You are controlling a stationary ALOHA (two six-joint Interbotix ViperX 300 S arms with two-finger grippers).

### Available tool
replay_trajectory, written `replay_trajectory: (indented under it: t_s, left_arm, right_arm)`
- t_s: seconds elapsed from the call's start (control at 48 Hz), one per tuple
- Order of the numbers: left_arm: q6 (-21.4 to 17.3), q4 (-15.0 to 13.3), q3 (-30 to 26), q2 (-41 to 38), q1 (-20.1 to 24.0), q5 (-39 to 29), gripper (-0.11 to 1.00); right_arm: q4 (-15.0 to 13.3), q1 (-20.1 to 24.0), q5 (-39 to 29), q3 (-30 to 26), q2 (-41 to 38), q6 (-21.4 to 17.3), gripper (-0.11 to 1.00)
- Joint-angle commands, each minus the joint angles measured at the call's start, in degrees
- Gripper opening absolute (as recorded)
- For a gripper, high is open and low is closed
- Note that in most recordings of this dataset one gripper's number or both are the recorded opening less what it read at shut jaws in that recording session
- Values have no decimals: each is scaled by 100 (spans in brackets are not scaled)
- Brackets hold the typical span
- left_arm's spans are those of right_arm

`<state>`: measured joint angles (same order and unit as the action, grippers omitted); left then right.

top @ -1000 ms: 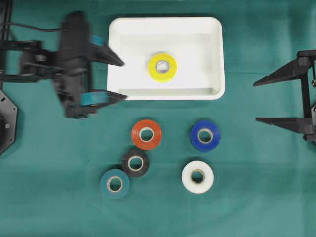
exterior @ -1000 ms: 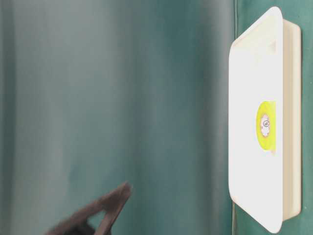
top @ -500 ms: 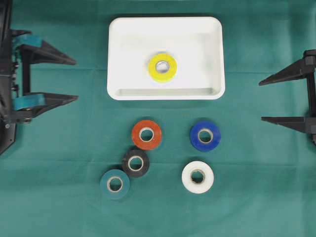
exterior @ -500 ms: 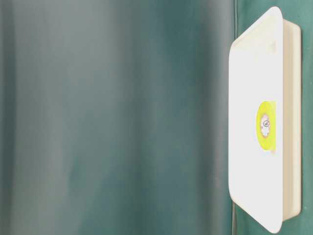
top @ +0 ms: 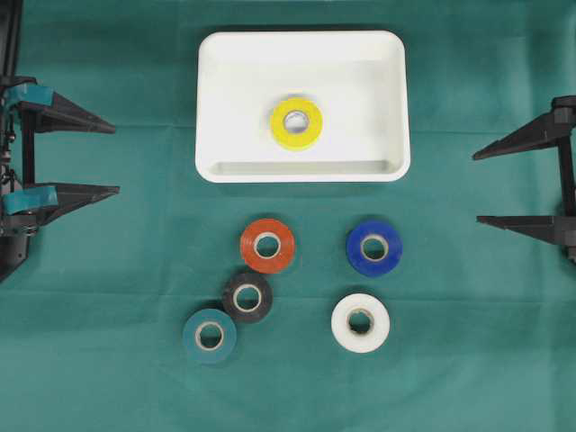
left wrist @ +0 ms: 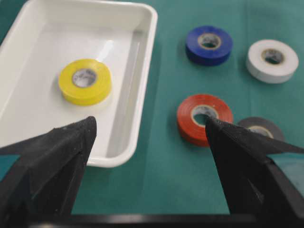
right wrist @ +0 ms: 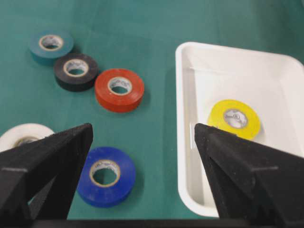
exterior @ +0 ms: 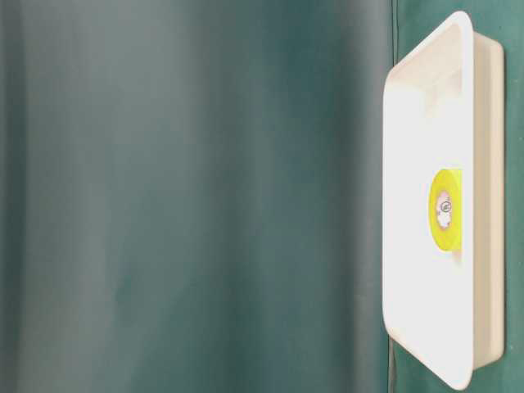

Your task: Pick up the tape from a random location and place it into the white case.

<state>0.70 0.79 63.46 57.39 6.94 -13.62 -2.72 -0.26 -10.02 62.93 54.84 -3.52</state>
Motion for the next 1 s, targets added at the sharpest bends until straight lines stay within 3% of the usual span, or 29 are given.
replay_trajectory:
  t_s: [0.0, 0.458, 0.771, 0.979]
  left_arm:
    - [0, -9, -62, -18, -9, 53, 96]
    - [9, -18, -53, -44, -9, 53, 96]
    - [9, -9, -62, -44, -9, 53, 96]
    - [9, -18, -62, -44, -9, 53, 96]
  right_arm:
    - [-9, -9, 26, -70, -35, 0, 90]
    - [70, 18, 26, -70, -79, -35, 90]
    - [79, 668, 44, -97, -299, -35, 90]
    - [79, 668, 44, -176, -431, -35, 90]
